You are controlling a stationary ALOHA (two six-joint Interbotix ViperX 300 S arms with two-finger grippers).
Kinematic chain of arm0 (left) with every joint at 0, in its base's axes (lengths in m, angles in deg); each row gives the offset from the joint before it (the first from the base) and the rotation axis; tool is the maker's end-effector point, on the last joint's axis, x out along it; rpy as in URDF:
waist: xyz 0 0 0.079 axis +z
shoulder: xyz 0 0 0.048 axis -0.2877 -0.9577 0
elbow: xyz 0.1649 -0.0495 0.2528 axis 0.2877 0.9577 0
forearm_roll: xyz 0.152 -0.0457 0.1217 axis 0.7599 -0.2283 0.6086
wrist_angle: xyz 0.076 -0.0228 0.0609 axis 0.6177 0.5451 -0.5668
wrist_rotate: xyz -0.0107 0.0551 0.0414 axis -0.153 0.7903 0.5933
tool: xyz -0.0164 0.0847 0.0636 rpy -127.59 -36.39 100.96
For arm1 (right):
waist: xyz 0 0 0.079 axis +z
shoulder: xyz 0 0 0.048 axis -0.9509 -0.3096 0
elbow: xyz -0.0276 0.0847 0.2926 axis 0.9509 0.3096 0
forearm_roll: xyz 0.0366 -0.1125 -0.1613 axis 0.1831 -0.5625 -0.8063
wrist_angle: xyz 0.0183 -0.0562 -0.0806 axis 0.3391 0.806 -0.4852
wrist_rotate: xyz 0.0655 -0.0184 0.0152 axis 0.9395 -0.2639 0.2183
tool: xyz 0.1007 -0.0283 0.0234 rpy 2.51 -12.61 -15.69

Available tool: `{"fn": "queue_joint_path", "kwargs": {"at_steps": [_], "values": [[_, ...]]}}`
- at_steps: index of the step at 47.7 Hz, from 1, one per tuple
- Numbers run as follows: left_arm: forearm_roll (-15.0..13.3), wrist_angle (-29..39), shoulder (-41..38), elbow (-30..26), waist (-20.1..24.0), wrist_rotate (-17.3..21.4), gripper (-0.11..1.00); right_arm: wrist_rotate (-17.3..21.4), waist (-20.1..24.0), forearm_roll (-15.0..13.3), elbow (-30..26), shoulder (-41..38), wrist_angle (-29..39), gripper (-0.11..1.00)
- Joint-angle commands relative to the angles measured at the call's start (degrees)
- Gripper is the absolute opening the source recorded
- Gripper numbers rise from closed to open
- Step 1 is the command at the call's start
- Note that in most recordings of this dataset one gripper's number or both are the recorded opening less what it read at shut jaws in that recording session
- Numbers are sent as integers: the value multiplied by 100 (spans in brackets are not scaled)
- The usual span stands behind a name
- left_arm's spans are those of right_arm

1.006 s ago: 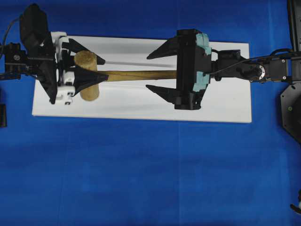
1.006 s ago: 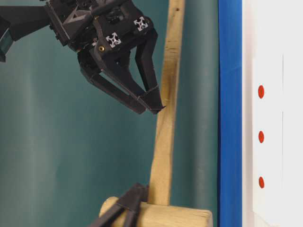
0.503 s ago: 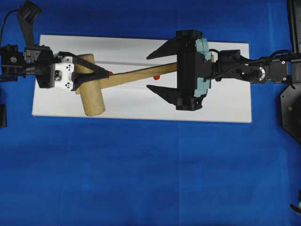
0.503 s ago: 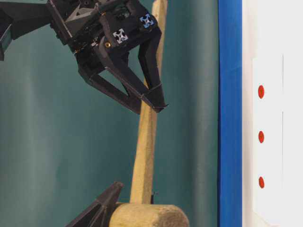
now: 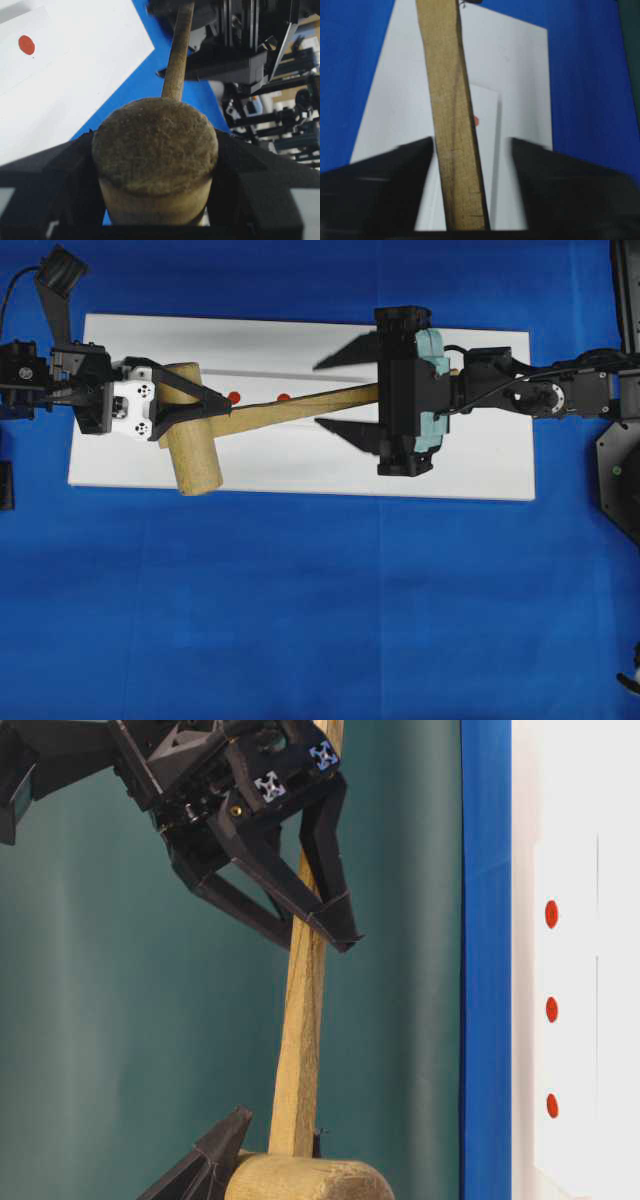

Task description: Hit the mark with a hammer.

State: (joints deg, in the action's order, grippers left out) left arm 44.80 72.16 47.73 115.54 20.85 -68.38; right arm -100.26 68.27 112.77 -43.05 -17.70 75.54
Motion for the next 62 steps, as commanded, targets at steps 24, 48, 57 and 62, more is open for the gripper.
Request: {"fn": "queue_joint_path", "kwargs": {"at_steps": [24,48,57,62], "values": [[18,-62,149,-70,26,149,44,18,0,-97,-70,123,132,9],[18,62,413,70,44,475,87,97,0,70,-44,158,123,9],[18,483,773,325,44,466,87,114,0,149,141,378,132,9],[18,642,1020,457,44,457,87,158,0,185,272,510,123,9]]}}
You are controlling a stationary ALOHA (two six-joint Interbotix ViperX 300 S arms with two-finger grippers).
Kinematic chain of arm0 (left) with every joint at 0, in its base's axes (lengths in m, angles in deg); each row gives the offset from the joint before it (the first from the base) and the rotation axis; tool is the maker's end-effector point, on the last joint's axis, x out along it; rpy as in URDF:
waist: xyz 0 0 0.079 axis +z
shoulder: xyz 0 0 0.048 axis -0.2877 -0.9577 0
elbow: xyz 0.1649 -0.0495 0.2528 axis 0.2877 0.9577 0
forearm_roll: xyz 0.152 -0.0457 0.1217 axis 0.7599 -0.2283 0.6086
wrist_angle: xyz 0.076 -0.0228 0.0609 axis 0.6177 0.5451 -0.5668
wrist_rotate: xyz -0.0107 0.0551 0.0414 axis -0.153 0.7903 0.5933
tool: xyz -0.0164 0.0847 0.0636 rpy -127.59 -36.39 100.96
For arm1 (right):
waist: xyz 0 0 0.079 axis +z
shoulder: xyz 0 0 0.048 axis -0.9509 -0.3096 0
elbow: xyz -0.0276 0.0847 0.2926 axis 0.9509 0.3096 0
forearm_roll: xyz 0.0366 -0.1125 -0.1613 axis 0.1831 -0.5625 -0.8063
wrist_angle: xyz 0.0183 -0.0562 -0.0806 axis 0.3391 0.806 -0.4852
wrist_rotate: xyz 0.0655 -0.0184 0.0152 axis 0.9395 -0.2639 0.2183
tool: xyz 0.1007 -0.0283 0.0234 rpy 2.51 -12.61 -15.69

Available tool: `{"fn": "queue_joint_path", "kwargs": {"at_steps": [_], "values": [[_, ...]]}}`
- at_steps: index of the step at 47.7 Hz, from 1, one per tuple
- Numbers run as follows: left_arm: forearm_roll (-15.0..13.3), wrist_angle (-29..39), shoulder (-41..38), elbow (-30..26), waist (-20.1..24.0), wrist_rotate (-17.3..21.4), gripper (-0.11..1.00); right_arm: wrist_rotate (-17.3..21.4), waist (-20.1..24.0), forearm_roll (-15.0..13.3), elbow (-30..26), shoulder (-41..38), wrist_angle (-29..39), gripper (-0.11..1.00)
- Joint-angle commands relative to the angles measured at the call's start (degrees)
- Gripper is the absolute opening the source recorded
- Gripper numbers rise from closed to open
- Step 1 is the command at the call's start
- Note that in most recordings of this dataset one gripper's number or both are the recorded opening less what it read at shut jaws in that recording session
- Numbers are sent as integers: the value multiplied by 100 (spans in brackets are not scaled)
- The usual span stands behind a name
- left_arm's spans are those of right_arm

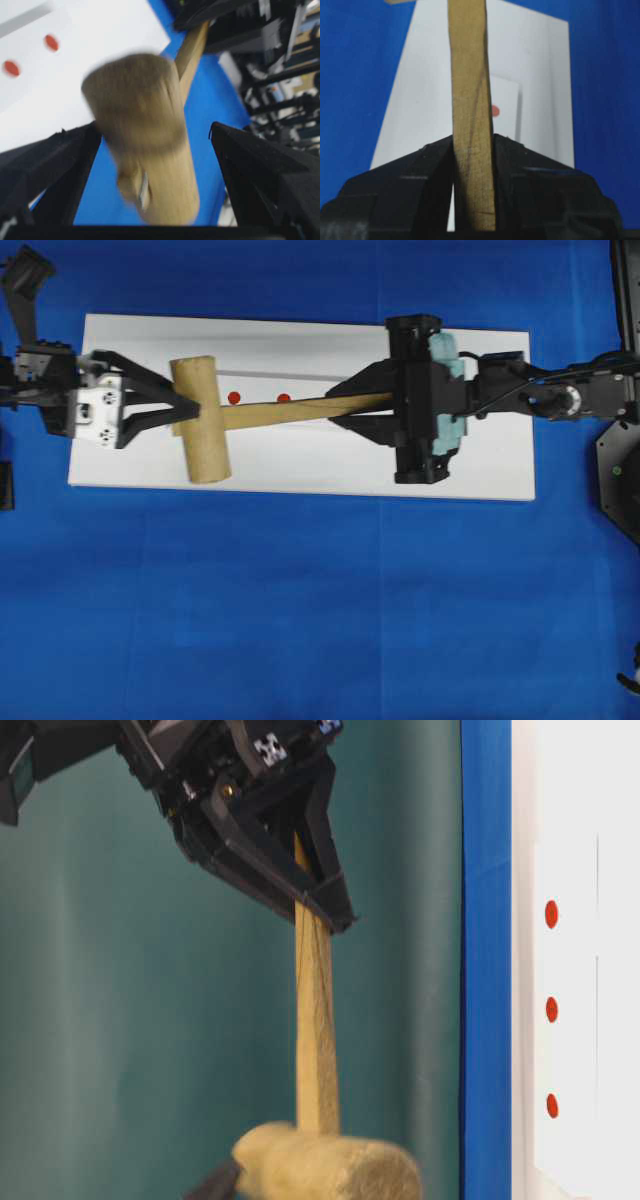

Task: Hit the mark with a hammer.
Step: 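Open the left gripper and pull it back to the left, then carry the mallet with the right gripper down onto the blue cloth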

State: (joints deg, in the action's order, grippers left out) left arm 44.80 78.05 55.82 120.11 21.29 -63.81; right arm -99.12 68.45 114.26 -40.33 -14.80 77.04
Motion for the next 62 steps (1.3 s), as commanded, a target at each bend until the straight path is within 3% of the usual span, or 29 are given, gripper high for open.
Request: {"fn": "queue_joint_path", "kwargs": {"at_steps": [1,20,26,33,49,56,62], "values": [[18,62,255,26,0,0,87,53,-18,35,18,246,-26,9],[26,255,879,316,0,62,87,158,-18,70,132,378,-44,9],[44,255,879,308,9,387,87,185,-9,272,114,352,-18,9],[44,264,870,325,62,1327,85,352,35,782,97,308,18,9],[35,308,782,413,114,4553,85,519,492,1274,79,255,62,9],[35,299,782,431,220,5142,85,519,562,1433,88,246,44,9],[35,290,782,439,308,5265,85,519,598,1512,70,202,44,9]]}}
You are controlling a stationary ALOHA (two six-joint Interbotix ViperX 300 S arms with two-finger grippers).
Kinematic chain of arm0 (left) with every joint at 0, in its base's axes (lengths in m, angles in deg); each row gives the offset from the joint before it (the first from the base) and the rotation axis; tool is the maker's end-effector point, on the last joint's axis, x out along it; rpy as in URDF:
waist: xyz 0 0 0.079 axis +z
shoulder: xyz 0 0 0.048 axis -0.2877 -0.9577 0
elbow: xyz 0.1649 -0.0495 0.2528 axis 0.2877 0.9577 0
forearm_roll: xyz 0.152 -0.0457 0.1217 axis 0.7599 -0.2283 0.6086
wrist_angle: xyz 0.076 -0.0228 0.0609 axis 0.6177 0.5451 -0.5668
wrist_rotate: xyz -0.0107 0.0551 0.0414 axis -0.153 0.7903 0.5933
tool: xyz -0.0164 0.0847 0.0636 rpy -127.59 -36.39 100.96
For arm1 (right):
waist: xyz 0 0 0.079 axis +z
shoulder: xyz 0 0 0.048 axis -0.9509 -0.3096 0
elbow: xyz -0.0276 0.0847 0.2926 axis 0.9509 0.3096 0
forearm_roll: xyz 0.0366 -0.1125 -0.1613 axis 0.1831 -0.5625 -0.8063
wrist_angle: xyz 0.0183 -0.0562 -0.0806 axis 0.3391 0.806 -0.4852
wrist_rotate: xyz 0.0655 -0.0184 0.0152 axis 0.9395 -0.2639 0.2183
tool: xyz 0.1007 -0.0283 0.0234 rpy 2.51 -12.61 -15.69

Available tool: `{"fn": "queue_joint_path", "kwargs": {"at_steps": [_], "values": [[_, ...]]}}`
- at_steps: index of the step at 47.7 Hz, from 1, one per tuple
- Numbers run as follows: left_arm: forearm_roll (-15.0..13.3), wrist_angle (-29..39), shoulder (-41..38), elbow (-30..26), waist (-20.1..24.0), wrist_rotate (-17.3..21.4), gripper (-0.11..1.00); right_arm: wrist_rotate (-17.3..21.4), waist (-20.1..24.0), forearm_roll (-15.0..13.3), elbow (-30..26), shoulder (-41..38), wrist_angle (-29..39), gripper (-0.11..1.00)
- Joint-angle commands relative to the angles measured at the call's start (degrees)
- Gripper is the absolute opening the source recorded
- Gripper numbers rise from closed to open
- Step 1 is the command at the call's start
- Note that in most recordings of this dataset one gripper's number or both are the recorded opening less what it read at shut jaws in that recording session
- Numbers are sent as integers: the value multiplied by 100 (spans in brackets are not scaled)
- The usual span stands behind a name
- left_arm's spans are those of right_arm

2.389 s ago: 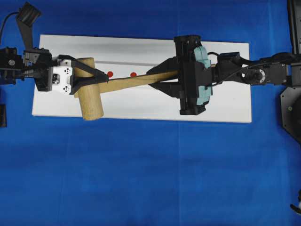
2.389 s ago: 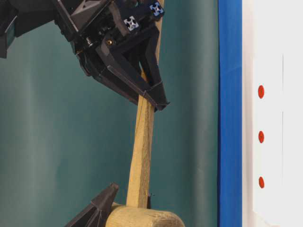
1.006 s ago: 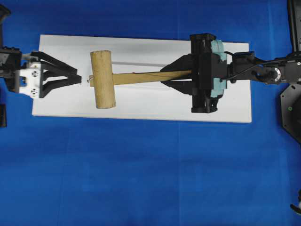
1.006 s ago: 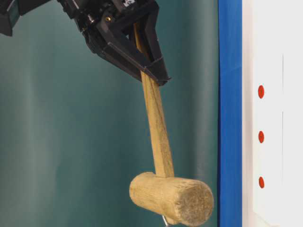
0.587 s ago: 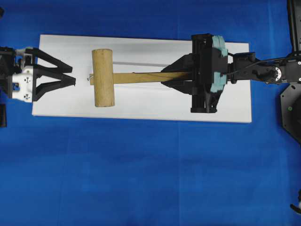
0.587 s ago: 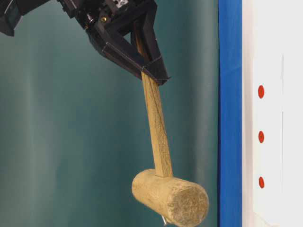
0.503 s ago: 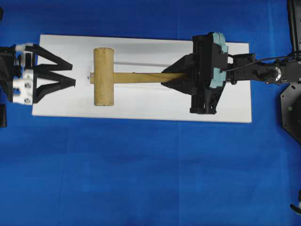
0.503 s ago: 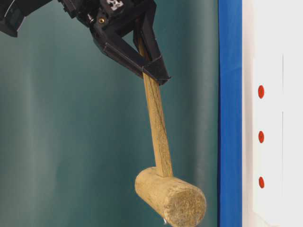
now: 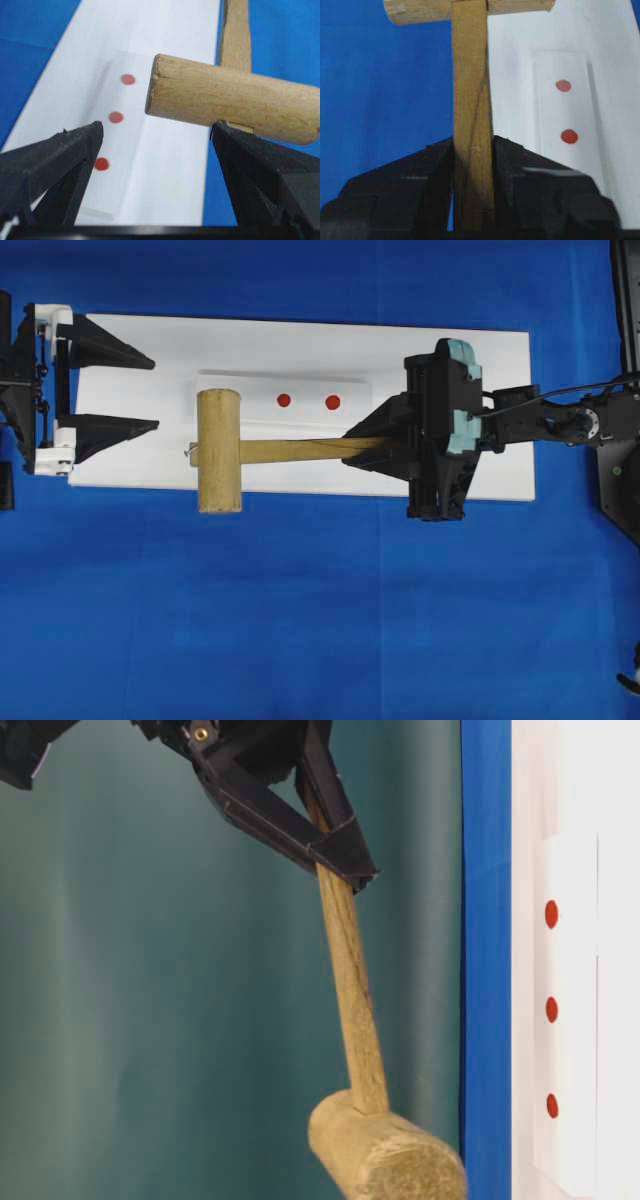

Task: Hit the mark with a hammer.
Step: 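Carry the mallet with the right gripper down onto the blue cloth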

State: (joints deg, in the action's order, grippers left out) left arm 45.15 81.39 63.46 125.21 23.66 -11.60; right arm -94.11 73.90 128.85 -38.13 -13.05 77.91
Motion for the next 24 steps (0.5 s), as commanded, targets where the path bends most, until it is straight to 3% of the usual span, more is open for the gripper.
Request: {"fn": "queue_joint_path", "kwargs": {"at_steps": [1,12,24], "values": [[0,-44,18,-70,88,44,85,18,70,70,-149,18,-44,9],[0,-53,18,-44,123,53,85,18,598,536,-167,-299,-510,9],[0,-62,53,-26,114,62,85,35,1705,1090,-334,-721,-1600,9]]}}
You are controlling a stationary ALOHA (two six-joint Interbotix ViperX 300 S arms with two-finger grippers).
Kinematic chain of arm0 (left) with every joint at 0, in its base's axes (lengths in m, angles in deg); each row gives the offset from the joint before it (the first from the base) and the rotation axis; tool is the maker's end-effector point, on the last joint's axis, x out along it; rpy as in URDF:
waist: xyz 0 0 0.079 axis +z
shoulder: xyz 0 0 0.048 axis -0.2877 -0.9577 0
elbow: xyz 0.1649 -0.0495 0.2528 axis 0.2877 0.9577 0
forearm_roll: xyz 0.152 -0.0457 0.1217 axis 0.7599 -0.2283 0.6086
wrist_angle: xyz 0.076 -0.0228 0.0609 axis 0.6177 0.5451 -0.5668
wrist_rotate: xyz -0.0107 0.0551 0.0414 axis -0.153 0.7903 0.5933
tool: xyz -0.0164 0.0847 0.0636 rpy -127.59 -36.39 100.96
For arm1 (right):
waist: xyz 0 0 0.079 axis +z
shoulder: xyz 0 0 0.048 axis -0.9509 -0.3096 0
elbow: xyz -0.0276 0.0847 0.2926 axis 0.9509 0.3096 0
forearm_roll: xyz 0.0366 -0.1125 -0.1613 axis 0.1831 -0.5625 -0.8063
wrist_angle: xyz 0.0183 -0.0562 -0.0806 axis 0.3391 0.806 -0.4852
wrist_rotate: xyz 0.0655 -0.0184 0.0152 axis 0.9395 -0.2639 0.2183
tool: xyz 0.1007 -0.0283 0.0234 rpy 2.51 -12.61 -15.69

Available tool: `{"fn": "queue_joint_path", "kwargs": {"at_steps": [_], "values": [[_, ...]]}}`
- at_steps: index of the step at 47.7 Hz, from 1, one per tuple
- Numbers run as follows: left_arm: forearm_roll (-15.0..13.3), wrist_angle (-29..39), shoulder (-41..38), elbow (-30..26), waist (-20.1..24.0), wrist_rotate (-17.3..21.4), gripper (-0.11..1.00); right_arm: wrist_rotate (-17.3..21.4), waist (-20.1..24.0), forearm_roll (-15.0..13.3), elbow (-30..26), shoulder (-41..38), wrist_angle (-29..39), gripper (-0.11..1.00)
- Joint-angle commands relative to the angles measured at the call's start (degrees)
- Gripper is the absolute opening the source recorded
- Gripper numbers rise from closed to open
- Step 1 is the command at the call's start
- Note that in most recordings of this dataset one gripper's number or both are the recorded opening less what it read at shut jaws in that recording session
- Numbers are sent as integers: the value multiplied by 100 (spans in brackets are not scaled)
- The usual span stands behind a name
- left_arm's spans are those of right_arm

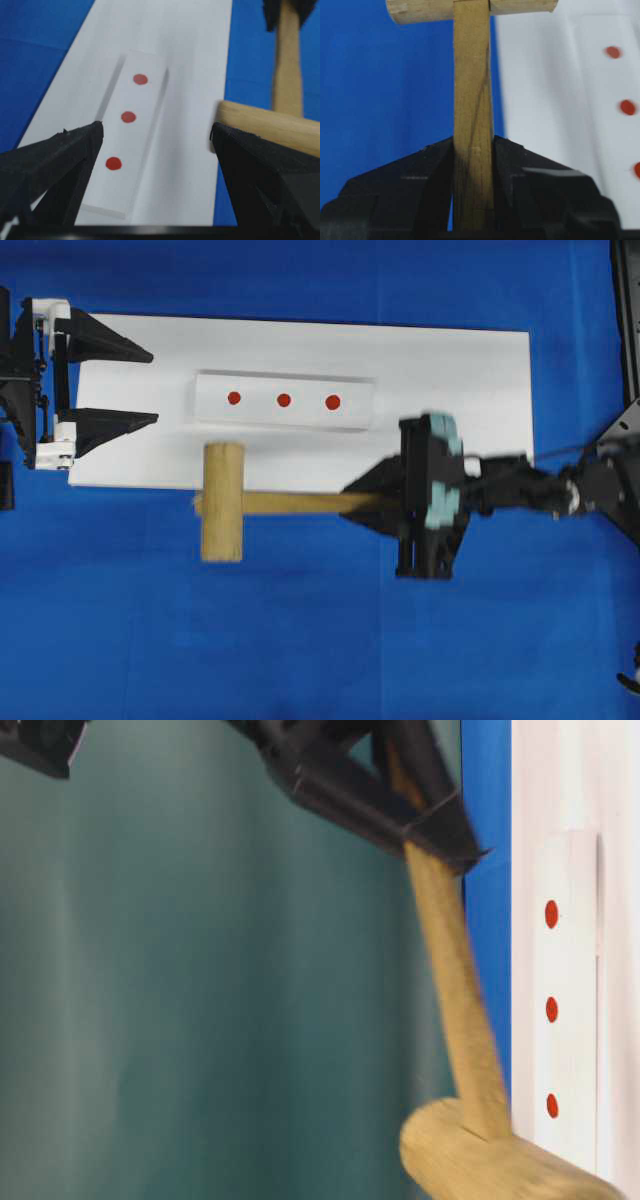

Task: Hit the mark with a hammer.
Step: 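Carry the mallet with the right gripper down onto the blue cloth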

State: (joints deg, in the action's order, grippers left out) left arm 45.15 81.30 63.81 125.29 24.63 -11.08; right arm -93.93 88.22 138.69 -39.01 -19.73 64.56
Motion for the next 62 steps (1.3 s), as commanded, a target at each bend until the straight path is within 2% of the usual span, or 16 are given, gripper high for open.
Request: {"fn": "queue_joint_path", "kwargs": {"at_steps": [1,7,15,46,62], "values": [[0,-53,26,-35,26,9,85,18,334,132,-264,-105,-308,9],[0,-62,26,-35,26,9,85,97,571,237,-431,-439,-334,9],[0,-62,26,-9,26,9,85,132,677,264,-598,-738,-325,9],[0,-79,26,0,26,9,85,176,694,281,-932,-1767,-26,9],[0,-105,35,0,44,0,85,325,677,281,-861,-2136,-26,9]]}}
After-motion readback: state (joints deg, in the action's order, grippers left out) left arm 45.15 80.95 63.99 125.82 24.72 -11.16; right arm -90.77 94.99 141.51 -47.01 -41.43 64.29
